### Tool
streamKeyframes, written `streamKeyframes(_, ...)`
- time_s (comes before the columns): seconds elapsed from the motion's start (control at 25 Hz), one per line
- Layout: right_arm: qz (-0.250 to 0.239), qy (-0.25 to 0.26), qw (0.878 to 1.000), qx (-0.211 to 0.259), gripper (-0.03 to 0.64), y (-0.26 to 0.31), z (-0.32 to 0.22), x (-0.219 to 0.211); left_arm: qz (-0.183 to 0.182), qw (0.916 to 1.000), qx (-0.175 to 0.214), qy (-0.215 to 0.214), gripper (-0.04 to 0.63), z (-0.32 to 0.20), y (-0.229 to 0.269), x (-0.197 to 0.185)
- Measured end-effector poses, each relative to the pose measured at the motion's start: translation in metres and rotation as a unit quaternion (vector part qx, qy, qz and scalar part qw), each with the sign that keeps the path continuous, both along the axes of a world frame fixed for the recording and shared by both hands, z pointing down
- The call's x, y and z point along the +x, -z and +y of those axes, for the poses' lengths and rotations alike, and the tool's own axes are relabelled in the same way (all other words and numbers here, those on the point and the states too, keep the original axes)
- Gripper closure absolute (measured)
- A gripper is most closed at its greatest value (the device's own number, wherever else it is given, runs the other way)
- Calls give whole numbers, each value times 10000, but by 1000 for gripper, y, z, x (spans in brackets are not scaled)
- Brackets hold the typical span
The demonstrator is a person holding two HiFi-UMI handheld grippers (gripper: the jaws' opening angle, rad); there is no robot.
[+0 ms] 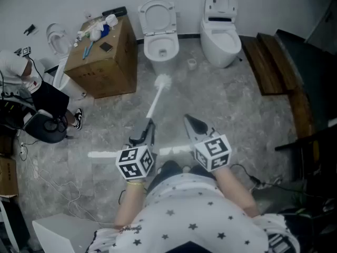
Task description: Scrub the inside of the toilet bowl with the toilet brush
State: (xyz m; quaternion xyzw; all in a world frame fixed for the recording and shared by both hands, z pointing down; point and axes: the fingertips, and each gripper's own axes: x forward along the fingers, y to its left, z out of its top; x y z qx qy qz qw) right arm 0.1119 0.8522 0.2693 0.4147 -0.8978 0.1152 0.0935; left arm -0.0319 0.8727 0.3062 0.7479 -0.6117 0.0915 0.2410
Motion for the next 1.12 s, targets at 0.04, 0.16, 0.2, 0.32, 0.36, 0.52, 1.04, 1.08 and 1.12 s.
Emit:
streamKeyframes(0.04, -2, 22, 10000, 3, 611, 1, 1, -1, 11, 10000, -9, 21, 448, 1, 0, -1)
streamKeyframes(0.16, 8, 81, 10000, 20, 611, 2, 3, -2, 37, 10000, -23, 68, 448, 4, -1, -1)
streamKeyframes(0.2, 8, 94, 10000, 26, 611, 2, 3, -1, 43, 10000, -23, 82, 448, 5, -1, -1)
streamKeyframes(0.32, 0, 130, 9999, 30, 611, 3, 3, 3, 33, 9999, -15, 152, 448, 4, -2, 1)
streamKeyframes(0.36, 4, 143, 9999, 30, 611, 3, 3, 4, 27, 9998, -10, 179, 448, 4, -2, 1)
streamKeyframes(0.52, -121, 269, 9996, -21, 611, 0, 5, 7, 20, 9997, 17, 257, 448, 1, -1, 3)
streamKeyframes(1.04, -172, 580, 9974, -403, 611, -27, -29, -6, 53, 9991, -82, 408, 448, -46, -17, -9)
streamKeyframes(1.08, -161, 576, 9973, -423, 611, -29, -38, -7, 53, 9991, -75, 407, 448, -57, -18, -10)
streamKeyframes(1.12, -154, 560, 9974, -439, 611, -30, -47, -8, 52, 9992, -66, 402, 448, -69, -19, -12)
